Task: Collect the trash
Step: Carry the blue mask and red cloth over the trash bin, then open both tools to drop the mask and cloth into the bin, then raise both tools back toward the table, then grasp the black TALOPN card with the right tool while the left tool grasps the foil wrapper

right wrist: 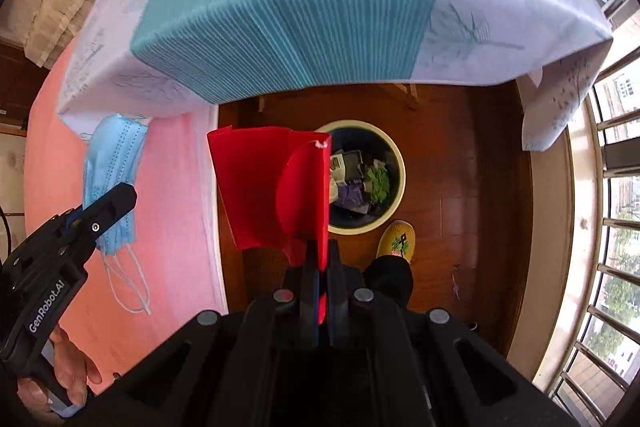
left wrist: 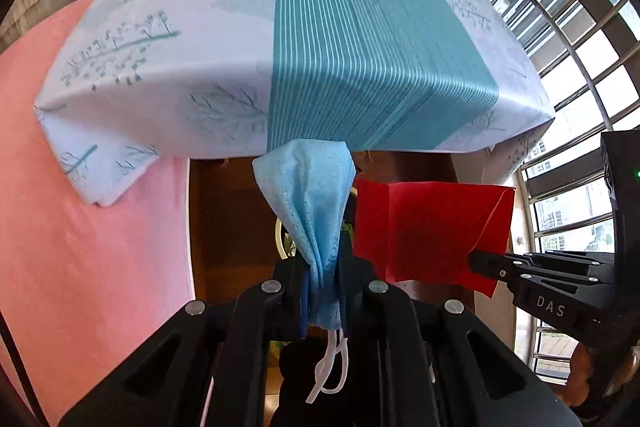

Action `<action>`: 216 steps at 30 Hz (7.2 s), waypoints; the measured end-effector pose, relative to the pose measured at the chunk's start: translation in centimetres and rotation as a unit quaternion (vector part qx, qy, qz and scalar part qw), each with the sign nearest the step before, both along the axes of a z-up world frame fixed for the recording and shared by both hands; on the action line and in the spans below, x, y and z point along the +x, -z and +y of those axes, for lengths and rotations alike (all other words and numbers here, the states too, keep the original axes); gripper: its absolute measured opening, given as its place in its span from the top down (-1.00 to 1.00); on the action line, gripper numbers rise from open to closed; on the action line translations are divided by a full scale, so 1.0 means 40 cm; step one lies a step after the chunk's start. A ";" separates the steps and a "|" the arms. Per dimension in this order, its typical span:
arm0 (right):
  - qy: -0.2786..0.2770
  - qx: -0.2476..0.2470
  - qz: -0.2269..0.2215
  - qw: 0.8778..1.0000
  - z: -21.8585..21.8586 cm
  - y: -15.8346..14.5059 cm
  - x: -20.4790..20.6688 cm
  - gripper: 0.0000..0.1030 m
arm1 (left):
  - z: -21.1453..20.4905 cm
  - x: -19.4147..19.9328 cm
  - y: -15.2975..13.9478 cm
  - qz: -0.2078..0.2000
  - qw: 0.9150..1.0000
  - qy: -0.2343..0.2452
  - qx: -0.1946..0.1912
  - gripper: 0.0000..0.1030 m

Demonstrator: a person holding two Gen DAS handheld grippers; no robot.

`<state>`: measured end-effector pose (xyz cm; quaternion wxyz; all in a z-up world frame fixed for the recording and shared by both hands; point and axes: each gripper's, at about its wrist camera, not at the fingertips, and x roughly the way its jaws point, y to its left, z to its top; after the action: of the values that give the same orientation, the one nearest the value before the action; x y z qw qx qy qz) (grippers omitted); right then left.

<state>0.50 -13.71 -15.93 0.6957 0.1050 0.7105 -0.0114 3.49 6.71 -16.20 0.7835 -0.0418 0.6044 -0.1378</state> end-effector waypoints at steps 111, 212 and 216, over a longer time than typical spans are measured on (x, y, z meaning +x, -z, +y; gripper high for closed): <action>-0.001 -0.022 -0.362 0.932 -0.120 -0.539 0.302 -0.16 | -0.018 0.255 -0.623 -0.240 0.967 -0.040 0.076 -0.43; -0.113 0.018 -0.204 0.972 -0.503 -0.082 1.400 -0.05 | -0.350 1.556 -0.088 0.063 0.974 -0.210 0.048 -0.42; -0.115 0.017 -0.211 0.971 -0.503 -0.081 1.394 -0.05 | -0.377 1.584 -0.053 0.068 0.969 -0.224 0.073 -0.42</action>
<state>56.26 -33.83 -12.69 0.8244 0.0341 0.5554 0.1034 66.85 -8.38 -14.07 0.7521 -0.1278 0.6404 0.0889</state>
